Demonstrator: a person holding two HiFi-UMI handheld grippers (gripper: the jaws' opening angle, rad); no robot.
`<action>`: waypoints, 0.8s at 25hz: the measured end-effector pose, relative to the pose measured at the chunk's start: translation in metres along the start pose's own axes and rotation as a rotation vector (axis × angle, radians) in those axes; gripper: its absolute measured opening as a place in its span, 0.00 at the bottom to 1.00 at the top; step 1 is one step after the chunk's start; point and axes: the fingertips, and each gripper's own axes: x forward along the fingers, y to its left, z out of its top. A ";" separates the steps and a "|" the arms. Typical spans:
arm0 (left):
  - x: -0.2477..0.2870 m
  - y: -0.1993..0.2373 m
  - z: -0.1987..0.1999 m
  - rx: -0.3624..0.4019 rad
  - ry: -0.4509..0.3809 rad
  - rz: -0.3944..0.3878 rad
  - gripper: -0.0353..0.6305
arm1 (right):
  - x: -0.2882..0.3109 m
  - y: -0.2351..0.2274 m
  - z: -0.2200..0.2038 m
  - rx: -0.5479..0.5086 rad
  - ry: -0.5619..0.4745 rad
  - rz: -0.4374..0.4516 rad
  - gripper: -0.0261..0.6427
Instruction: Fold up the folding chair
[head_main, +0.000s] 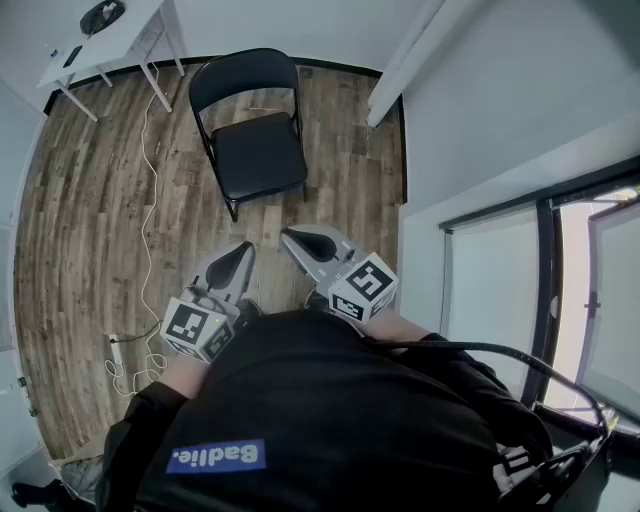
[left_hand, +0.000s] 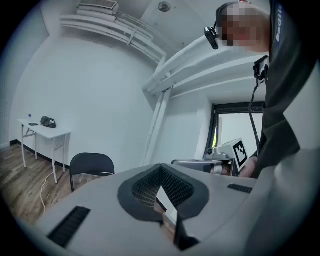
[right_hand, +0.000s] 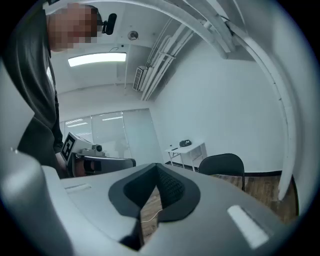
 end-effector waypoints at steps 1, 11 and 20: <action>0.000 0.000 0.000 -0.007 -0.003 0.001 0.06 | 0.000 0.001 0.000 0.000 0.001 0.000 0.04; -0.001 -0.002 -0.002 -0.017 -0.008 -0.001 0.06 | -0.002 0.001 0.000 0.018 0.003 0.015 0.04; 0.004 -0.004 -0.002 -0.018 -0.016 0.003 0.06 | -0.006 -0.011 0.004 0.052 -0.015 0.009 0.04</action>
